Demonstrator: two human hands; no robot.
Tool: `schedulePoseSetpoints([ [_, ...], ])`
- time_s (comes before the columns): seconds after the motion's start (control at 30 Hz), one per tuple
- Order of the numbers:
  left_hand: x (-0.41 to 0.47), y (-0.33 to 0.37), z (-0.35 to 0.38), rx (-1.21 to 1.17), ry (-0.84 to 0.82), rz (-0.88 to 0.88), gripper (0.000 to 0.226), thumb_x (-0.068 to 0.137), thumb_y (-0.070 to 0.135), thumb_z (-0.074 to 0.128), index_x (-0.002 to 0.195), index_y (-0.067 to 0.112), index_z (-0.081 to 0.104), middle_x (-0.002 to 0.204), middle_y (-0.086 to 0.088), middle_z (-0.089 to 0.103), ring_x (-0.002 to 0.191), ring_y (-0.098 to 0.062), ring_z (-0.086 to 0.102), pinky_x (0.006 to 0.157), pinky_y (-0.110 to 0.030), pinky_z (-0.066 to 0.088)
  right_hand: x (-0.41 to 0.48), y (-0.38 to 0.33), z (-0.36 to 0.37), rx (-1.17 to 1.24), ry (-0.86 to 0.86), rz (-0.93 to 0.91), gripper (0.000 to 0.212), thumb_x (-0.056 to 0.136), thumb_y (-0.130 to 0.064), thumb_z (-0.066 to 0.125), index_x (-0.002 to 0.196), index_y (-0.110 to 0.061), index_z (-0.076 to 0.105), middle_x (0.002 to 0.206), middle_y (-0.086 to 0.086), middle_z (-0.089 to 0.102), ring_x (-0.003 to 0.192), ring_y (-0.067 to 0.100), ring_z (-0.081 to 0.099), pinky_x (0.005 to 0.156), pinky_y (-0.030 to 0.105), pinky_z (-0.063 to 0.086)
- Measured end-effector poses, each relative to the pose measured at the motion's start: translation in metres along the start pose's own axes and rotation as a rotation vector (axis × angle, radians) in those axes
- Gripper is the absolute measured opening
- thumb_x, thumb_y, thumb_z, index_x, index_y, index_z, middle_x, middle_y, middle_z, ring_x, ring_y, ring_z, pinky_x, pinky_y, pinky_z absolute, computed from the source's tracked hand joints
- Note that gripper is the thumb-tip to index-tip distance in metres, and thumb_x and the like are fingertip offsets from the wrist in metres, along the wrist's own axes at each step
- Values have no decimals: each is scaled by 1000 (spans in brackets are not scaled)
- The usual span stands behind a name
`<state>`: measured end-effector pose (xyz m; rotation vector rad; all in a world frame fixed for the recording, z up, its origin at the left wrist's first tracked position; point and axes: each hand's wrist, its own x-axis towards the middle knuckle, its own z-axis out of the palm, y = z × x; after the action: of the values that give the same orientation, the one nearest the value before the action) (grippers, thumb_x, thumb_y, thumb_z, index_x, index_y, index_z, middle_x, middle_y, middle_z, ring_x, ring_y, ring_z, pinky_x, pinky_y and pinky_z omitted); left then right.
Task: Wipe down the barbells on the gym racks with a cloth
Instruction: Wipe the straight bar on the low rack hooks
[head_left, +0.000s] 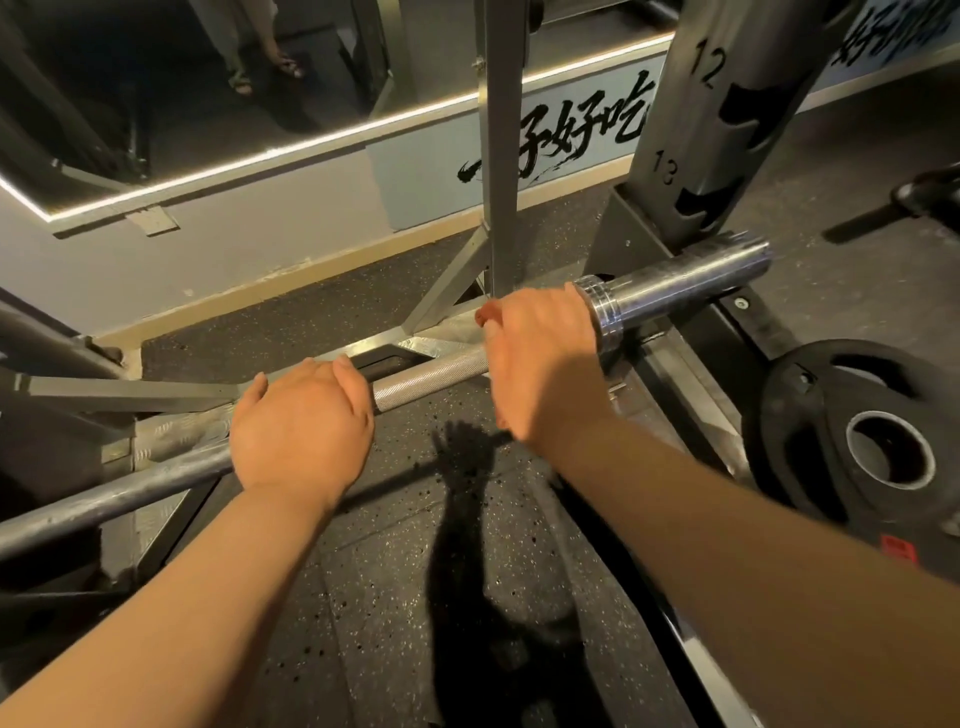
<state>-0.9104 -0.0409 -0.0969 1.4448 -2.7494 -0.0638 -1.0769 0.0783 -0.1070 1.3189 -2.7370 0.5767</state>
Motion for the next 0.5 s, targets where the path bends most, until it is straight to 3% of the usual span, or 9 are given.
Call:
schedulePoseSetpoints([
  [0.1, -4, 3, -4, -14, -34, -37, 54, 107, 28, 21, 107, 5, 71, 121, -17, 70, 127, -29, 58, 121, -49, 25, -23, -3, 14, 86, 114, -27, 34, 105, -33, 47, 129, -13, 60, 127, 2, 62, 131, 25, 47, 126, 49, 20],
  [0.2, -4, 30, -7, -35, -51, 6, 51, 105, 27, 22, 117, 8, 68, 131, -15, 66, 141, -25, 46, 122, -49, 24, -13, 2, 5, 88, 2, -75, 29, 108, -26, 44, 131, -14, 57, 126, 2, 60, 130, 25, 45, 127, 49, 14],
  [0.3, 7, 80, -10, -94, -73, 128, 48, 105, 30, 21, 112, 16, 66, 123, -8, 68, 134, -23, 51, 118, -47, 31, -2, 7, -2, 90, -83, -145, 33, 107, -25, 45, 138, -18, 53, 133, 1, 57, 131, 22, 42, 126, 40, 12],
  [0.4, 13, 106, -11, -106, -71, 133, 45, 107, 31, 25, 109, 16, 67, 114, -7, 70, 121, -27, 59, 113, -48, 36, 0, 14, -4, 71, -99, -148, 37, 103, -24, 50, 139, -18, 50, 136, 2, 54, 133, 21, 41, 126, 40, 14],
  [0.5, 13, 100, -3, -60, -32, 159, 50, 108, 32, 20, 111, 16, 67, 117, -8, 70, 124, -27, 59, 114, -49, 36, -8, 15, -13, 251, -100, -104, 37, 104, -18, 46, 140, -12, 50, 140, 5, 52, 136, 22, 36, 125, 39, 17],
])
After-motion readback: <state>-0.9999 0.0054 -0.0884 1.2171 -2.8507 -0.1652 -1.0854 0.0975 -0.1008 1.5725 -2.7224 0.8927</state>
